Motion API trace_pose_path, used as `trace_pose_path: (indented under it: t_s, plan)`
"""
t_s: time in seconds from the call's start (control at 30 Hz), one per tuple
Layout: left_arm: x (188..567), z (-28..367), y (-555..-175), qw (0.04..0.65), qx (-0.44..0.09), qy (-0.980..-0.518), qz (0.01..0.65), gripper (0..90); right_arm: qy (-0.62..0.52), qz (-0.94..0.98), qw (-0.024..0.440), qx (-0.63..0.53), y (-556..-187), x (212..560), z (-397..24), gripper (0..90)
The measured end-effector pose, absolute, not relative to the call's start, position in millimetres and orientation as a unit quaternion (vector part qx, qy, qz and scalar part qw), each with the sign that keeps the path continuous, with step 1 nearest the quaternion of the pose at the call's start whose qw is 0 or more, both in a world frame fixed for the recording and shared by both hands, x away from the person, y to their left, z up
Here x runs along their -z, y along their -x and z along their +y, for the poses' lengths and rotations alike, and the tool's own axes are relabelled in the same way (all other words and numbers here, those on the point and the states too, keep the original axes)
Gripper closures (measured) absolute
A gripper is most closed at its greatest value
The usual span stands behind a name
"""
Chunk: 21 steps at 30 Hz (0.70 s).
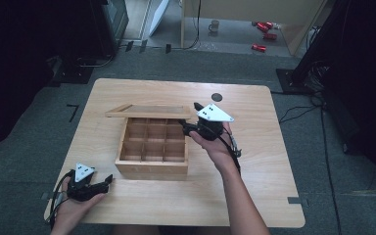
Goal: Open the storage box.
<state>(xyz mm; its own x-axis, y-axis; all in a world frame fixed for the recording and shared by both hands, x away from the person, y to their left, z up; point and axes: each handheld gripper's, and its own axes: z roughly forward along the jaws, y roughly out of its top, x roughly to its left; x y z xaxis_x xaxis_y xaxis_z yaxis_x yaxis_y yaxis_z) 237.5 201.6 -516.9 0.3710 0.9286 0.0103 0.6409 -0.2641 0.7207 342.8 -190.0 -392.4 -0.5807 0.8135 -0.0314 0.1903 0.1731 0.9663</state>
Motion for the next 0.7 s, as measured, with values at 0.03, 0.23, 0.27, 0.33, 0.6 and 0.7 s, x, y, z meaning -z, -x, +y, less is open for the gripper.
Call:
trace_pose_path:
  t_s: [0.03, 0.23, 0.27, 0.33, 0.6, 0.7]
  plan:
    - [517, 203, -237, 0.322, -0.224, -0.762, 0.516, 25.1, -0.353, 0.713, 0.289, -0.533, -345, 394, -189, 31.7]
    - [517, 206, -237, 0.322, -0.226, -0.757, 0.521, 26.9, -0.353, 0.728, 0.268, -0.523, -361, 405, -183, 39.6]
    - [517, 206, -237, 0.323, -0.225, -0.757, 0.521, 26.9, -0.357, 0.728, 0.265, -0.522, -363, 406, -182, 40.5]
    - [517, 207, -238, 0.326, -0.222, -0.756, 0.522, 27.1, -0.357, 0.726, 0.261, -0.526, -368, 409, -183, 41.4]
    - [516, 211, -238, 0.337, -0.212, -0.751, 0.527, 27.3, -0.339, 0.712, 0.257, -0.559, -385, 407, -192, 48.5]
    - [517, 210, -239, 0.337, -0.214, -0.750, 0.528, 27.4, -0.336, 0.711, 0.247, -0.567, -393, 404, -196, 51.3]
